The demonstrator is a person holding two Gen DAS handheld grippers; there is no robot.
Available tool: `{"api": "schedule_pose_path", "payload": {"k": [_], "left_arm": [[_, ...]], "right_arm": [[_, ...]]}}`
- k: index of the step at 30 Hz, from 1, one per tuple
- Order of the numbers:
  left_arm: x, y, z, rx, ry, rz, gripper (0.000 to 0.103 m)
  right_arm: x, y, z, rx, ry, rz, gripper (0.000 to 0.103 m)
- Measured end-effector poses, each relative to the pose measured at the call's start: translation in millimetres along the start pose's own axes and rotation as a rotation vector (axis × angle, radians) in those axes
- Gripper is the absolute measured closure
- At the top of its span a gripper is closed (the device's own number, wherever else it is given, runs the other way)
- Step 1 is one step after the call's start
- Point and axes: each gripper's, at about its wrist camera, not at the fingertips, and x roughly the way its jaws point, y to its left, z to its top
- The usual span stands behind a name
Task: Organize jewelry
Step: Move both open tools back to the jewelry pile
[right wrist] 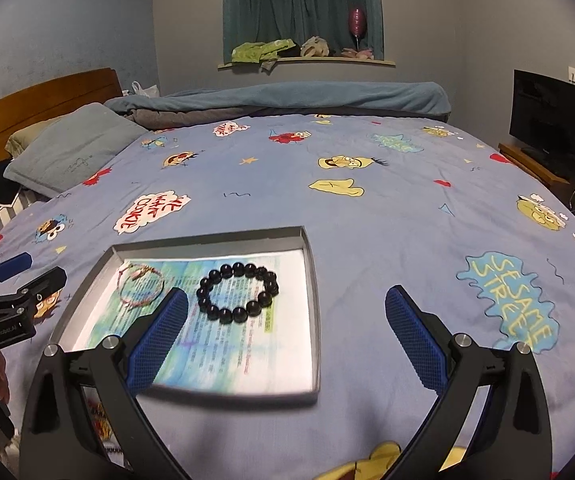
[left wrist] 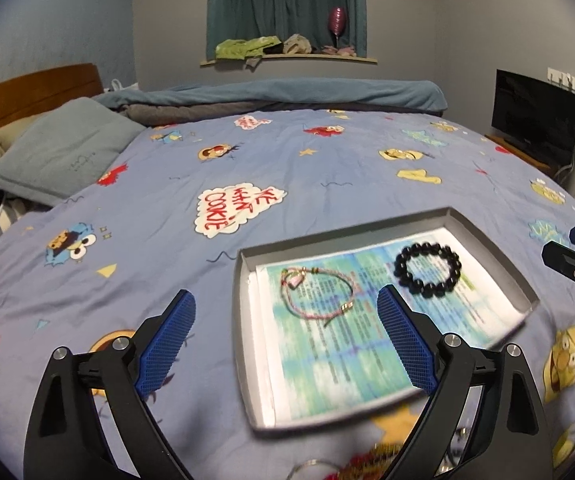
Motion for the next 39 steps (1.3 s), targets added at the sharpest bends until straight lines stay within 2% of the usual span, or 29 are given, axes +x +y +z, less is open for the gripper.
{"api": "schedule_pose_path", "payload": {"k": [4,14,24,31,39], "left_arm": [[-12,1,-8,0.014,0.015,-0.012,0.011],[-43,14,-33,0.042,0.033,0.037,0.011],[-63,7,-54,0.069,0.062,-0.013,0.01],[-60,2,-78,0.065,0.092,-0.05,0.01],[-45,6,-97,0.063,0.139,-0.058,0.011]], "right_arm": [[-13,-1,-11,-0.003,0.021,0.038,0.005],[-46,1,-34,-0.016,0.031,0.093,0.005],[-55,21,-63,-0.088,0.083,0.154,0.005],[-53,22,-82,-0.09,0.109,0.171,0.005],[-34,15,-96,-0.086,0.141,0.157,0.005]]}}
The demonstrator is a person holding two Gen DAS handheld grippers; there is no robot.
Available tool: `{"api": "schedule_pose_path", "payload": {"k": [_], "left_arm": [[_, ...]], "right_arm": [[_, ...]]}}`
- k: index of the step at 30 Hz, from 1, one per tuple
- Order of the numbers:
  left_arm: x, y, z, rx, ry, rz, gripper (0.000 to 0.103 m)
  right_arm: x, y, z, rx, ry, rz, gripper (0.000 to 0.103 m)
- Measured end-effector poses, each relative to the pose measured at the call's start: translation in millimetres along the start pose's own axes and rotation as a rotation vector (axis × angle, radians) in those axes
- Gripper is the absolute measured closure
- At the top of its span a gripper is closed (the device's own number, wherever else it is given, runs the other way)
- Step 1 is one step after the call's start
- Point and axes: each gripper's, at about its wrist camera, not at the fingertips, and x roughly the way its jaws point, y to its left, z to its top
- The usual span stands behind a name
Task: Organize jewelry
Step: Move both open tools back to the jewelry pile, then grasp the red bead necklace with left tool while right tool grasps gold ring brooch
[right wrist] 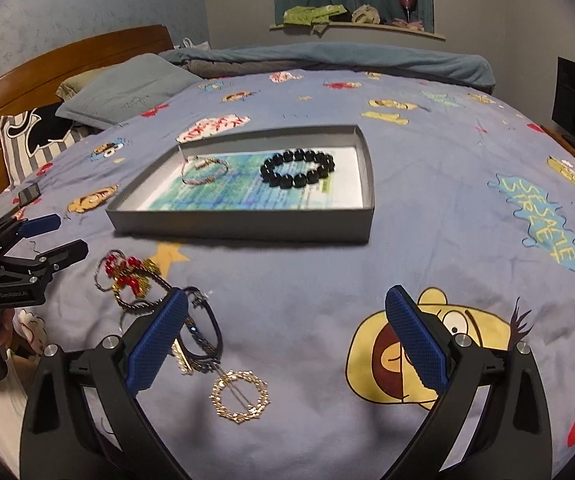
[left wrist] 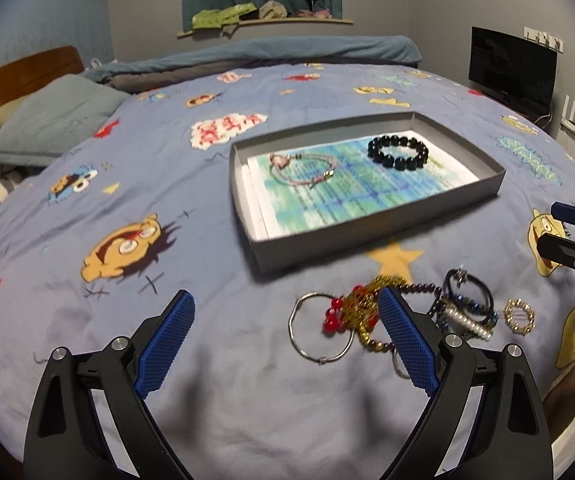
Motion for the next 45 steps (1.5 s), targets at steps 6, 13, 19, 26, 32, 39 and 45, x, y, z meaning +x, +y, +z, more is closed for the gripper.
{"api": "schedule_pose_path", "payload": {"k": [6,13,19,26,32,39,45], "left_arm": [[10,0,-4,0.009,0.019,-0.022,0.01],[14,-16,-7,0.076,0.018,-0.093,0.013],[24,-25,-8,0.109,0.034,-0.093,0.015],[27,-34,-7,0.137,0.02,-0.105,0.024],[28,-36,-6,0.14,0.014,-0.119,0.032],[31,-37,-3,0.129,0.017,-0.137,0.035],[31,-38,-4,0.131,0.018,-0.141,0.038]], "right_arm": [[12,-3,-7,0.002,0.03,0.017,0.005],[24,-4,-11,-0.033,0.064,0.005,0.005],[26,-5,-14,-0.05,0.078,0.02,0.01],[23,-4,-17,-0.071,0.086,0.038,0.027],[12,-13,-19,-0.057,0.098,0.072,0.042],[8,9,-33,-0.178,0.142,0.141,0.042],[13,27,-45,-0.275,0.191,0.154,0.044]]}}
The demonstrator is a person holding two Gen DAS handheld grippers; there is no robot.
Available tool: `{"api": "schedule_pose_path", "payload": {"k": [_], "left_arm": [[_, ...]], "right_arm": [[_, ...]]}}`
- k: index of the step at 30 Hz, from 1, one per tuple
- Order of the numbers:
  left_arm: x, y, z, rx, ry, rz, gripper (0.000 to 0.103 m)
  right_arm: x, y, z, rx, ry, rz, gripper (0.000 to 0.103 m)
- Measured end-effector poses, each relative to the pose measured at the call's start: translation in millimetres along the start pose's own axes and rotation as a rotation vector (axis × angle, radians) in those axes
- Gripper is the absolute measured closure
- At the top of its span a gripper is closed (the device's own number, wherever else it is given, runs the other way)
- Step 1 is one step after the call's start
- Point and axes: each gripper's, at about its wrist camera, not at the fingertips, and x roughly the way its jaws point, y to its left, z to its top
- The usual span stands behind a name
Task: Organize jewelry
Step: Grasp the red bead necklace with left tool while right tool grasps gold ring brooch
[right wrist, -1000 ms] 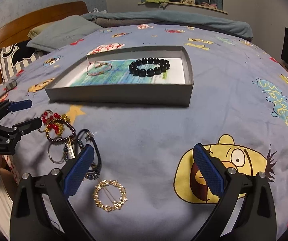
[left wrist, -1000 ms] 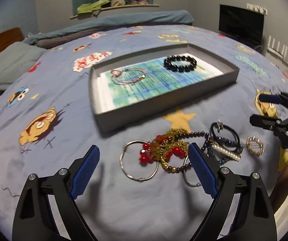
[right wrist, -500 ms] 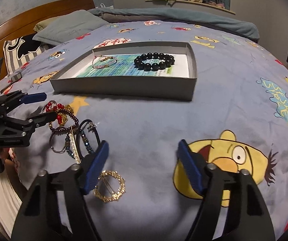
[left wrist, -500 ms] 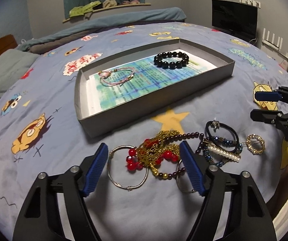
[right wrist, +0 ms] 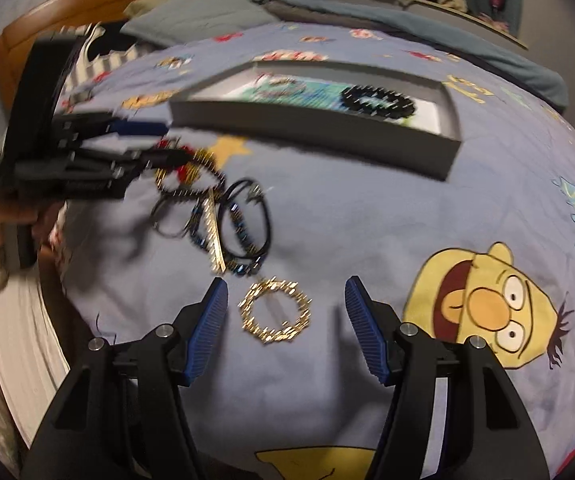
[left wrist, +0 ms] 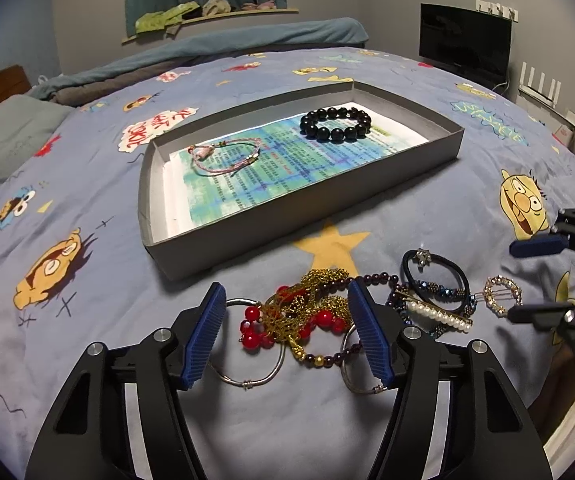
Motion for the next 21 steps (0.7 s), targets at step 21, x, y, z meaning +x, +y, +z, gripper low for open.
{"api": "schedule_pose_path", "payload": {"k": [21], "left_arm": [[-5,4,2,0.047,-0.041,0.063,0.059]], "right_arm": [[12,4,-5,0.0,0.058,0.019,0.062]]}}
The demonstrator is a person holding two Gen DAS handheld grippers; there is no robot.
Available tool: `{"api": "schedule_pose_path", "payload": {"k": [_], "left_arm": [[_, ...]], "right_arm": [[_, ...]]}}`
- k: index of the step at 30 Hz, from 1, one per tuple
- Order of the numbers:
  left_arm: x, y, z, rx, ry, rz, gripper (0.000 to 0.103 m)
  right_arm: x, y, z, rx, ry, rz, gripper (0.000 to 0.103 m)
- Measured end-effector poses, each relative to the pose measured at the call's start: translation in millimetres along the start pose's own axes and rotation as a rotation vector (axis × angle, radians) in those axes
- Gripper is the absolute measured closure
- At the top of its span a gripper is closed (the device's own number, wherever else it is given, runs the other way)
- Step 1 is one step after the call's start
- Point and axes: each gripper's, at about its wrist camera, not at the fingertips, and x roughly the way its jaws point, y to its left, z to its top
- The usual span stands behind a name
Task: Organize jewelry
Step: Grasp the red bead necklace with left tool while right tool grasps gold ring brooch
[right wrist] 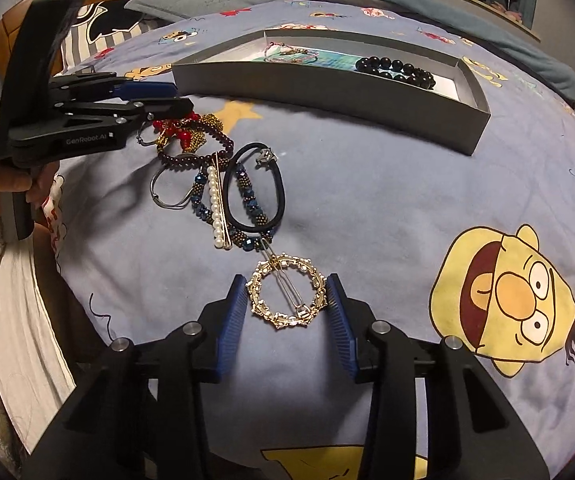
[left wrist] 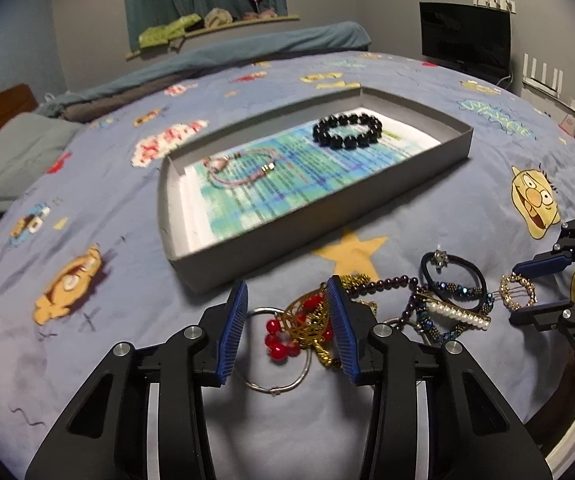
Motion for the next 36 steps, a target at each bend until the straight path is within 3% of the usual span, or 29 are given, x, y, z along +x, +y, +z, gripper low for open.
{"api": "schedule_pose_path", "payload": {"k": [6,12,14,15,24,36], "left_arm": [[4,-4,-2,0.023,0.026,-0.022,0.059],[8,-1,-5,0.022,0.056,-0.031,0.086],[5,-1,-4,0.019,0.049,-0.05,0.1],[4,-2,-4,0.021,0.046,-0.051,0.101],[-4,0,-3,0.011,0.024,-0.047,0.101],[-34,1,10,0.005,-0.074,-0.024,0.102]], "right_arm": [[1,1,1,-0.004,0.004,-0.006,0.062],[3,0,3,0.0,0.002,-0.007,0.062],[3,1,3,-0.004,0.0,-0.008,0.063],[2,1,3,-0.003,-0.004,-0.009,0.063],[-10,-4,5,0.021,-0.06,-0.037,0.063],[-28,-8,13,0.04,-0.129,-0.069,0.063]]}}
